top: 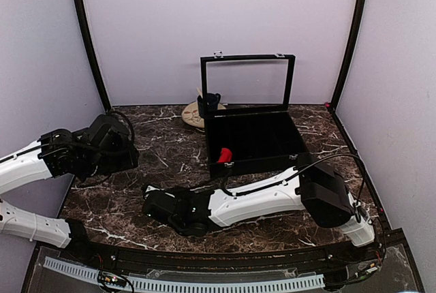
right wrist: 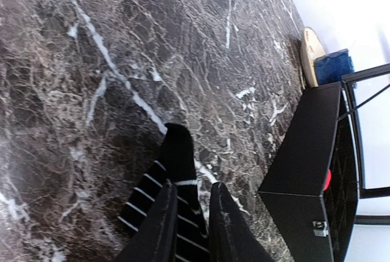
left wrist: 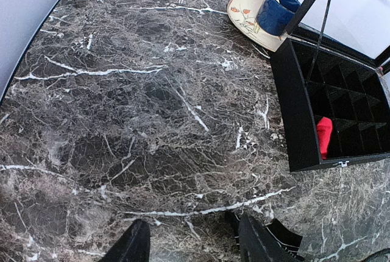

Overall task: Roll the socks
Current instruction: Put down the sock at the center of the board, then rotate the sock at the center of the board.

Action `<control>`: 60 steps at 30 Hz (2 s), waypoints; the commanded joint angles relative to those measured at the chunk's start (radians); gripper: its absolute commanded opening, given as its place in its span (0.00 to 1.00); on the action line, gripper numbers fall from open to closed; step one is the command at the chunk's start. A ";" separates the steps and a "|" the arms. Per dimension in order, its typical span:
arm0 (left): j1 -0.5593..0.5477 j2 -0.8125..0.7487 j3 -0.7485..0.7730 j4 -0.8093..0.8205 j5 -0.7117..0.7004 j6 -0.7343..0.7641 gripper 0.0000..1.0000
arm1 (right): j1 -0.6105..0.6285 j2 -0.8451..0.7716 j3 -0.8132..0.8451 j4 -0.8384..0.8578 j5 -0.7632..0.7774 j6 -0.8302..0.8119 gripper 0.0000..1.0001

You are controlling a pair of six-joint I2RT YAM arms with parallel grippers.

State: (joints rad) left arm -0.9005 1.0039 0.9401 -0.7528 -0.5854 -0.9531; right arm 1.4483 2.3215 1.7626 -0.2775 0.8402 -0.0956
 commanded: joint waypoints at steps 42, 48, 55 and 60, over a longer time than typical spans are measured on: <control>0.053 0.117 -0.216 0.414 0.331 0.102 0.52 | -0.168 -0.423 -0.407 0.088 -0.297 0.252 0.13; 0.093 0.250 -0.206 0.539 0.550 0.108 0.48 | -0.232 -0.445 -0.471 0.100 -0.440 0.295 0.00; 0.114 0.356 -0.175 0.567 0.720 0.091 0.28 | -0.258 -0.458 -0.513 0.112 -0.592 0.298 0.00; 0.129 0.396 -0.173 0.542 0.812 0.090 0.21 | -0.267 -0.458 -0.534 0.122 -0.659 0.296 0.00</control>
State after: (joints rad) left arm -0.7853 1.3842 0.7399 -0.2062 0.1181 -0.8612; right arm 1.1946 1.8996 1.2488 -0.1940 0.2684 0.1890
